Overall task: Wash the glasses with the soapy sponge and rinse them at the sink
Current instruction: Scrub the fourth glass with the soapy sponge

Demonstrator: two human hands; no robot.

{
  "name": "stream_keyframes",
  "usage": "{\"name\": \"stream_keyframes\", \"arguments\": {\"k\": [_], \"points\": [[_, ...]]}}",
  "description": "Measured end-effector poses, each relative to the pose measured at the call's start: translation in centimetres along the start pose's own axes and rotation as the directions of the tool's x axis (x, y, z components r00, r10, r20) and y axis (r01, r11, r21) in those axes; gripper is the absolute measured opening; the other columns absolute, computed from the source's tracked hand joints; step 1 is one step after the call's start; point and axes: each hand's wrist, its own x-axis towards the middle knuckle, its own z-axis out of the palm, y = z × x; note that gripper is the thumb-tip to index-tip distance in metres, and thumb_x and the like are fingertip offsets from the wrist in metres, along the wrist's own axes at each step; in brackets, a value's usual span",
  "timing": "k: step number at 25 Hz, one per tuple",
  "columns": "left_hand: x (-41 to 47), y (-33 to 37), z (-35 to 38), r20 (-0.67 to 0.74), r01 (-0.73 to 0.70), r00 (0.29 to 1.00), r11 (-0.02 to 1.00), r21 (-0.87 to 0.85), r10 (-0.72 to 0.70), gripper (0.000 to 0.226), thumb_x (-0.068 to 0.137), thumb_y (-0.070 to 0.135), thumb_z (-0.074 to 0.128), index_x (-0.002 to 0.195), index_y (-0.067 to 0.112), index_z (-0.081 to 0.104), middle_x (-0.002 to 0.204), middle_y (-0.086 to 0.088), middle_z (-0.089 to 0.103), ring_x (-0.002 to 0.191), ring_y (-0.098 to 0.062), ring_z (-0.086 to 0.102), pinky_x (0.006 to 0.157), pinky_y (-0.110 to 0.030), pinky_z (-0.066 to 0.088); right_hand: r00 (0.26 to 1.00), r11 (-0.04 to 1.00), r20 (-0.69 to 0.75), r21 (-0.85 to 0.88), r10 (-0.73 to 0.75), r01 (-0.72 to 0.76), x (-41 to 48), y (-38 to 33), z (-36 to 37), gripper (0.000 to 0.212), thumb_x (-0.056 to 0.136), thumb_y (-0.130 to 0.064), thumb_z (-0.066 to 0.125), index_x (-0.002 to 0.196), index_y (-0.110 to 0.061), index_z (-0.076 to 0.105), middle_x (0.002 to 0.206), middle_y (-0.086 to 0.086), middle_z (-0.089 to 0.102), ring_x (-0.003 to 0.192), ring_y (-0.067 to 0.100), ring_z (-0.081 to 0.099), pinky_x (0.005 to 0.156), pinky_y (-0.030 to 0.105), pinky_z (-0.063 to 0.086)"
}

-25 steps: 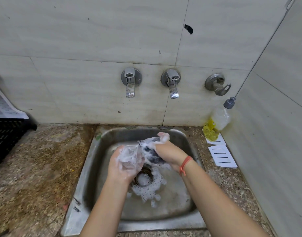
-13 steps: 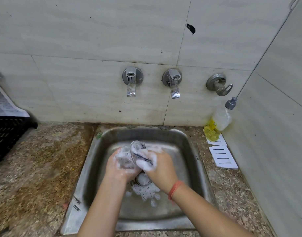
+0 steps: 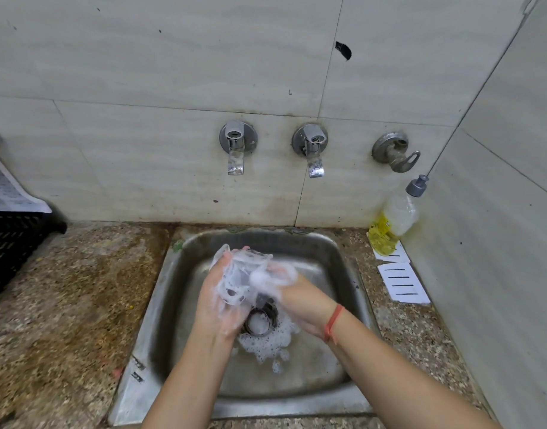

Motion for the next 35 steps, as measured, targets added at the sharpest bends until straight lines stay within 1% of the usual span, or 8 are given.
{"name": "stream_keyframes", "arguments": {"k": [4,7,10,15,19,25,31,35], "points": [[0.6,-0.5,0.7,-0.016,0.011,1.0,0.998,0.057,-0.01,0.03,0.079,0.032,0.071,0.089,0.009,0.054,0.062,-0.003,0.069,0.058,-0.014,0.069,0.053,-0.029,0.058,0.975,0.597,-0.017,-0.793,-0.22,0.121,0.3,0.6,0.6,0.049,0.082,-0.051,0.04,0.08,-0.007,0.062,0.085,0.008,0.065,0.08,0.014,0.057,0.076,0.044,0.048],[2.2,-0.9,-0.5,0.055,0.05,0.997,0.998,-0.025,-0.048,0.051,0.07,0.022,0.077,0.114,0.011,0.053,0.091,-0.014,0.068,0.079,-0.024,0.071,0.065,-0.037,0.058,0.978,0.993,-0.176,0.057,0.112,-0.103,0.4,0.3,0.7,0.033,0.092,-0.032,0.055,0.098,-0.003,0.068,0.093,0.013,0.069,0.083,0.012,0.063,0.081,0.039,0.054],[2.2,-0.7,-1.0,0.103,0.066,0.992,0.998,0.012,-0.067,0.071,0.069,0.03,0.084,0.129,0.017,0.047,0.114,-0.012,0.064,0.104,-0.028,0.064,0.088,-0.047,0.05,0.974,0.848,-0.045,0.502,0.223,-0.171,0.7,0.2,0.4,0.031,0.088,-0.009,0.062,0.119,-0.003,0.064,0.111,0.01,0.067,0.099,0.021,0.064,0.085,0.035,0.054],[2.1,-0.7,-0.1,-0.134,-0.013,0.989,0.955,0.298,0.056,0.059,0.077,0.035,0.076,0.121,-0.001,0.058,0.111,-0.023,0.067,0.103,-0.036,0.066,0.095,-0.051,0.05,0.937,0.729,-0.244,-0.684,-0.25,0.016,0.5,2.5,1.4,0.018,0.08,-0.032,0.055,0.068,-0.019,0.057,0.058,-0.009,0.052,0.058,0.009,0.047,0.053,0.029,0.038],[1.8,-0.1,0.6,-0.13,-0.121,0.975,0.92,0.373,0.181,0.033,0.07,0.012,0.077,0.101,0.009,0.065,0.093,-0.017,0.068,0.088,-0.032,0.066,0.086,-0.048,0.052,0.951,0.741,-0.098,0.652,0.293,-0.161,0.5,0.6,1.6,0.019,0.092,-0.022,0.06,0.103,-0.011,0.071,0.101,0.013,0.071,0.09,0.024,0.066,0.09,0.041,0.052],[1.1,-1.1,1.8,-0.097,-0.021,0.995,0.994,0.105,0.032,0.012,0.09,0.015,0.059,0.082,0.011,0.068,0.082,-0.01,0.07,0.078,-0.023,0.068,0.081,-0.042,0.054,0.902,1.0,-0.433,-0.018,0.005,-0.014,0.8,1.4,2.0,0.016,0.082,-0.02,0.068,0.098,-0.019,0.073,0.102,0.007,0.073,0.091,0.014,0.067,0.082,0.033,0.054],[0.5,-0.3,0.8,0.057,-0.005,0.998,0.988,0.152,-0.003,0.05,0.067,0.014,0.08,0.115,0.009,0.064,0.11,-0.014,0.07,0.1,-0.027,0.067,0.086,-0.044,0.055,0.935,0.569,-0.048,0.804,0.352,-0.173,0.7,-0.1,1.0,0.029,0.087,-0.016,0.067,0.114,-0.007,0.067,0.115,0.016,0.068,0.102,0.029,0.066,0.09,0.044,0.052],[1.2,-0.9,1.4,0.012,0.005,1.0,1.0,0.008,-0.005,0.024,0.094,0.024,0.053,0.08,0.012,0.069,0.082,-0.009,0.073,0.073,-0.026,0.07,0.067,-0.042,0.059,0.913,0.92,-0.392,-0.389,-0.117,-0.049,1.0,0.8,1.5,0.024,0.079,-0.024,0.07,0.094,-0.005,0.07,0.085,0.008,0.072,0.075,0.019,0.066,0.064,0.029,0.053]]}}
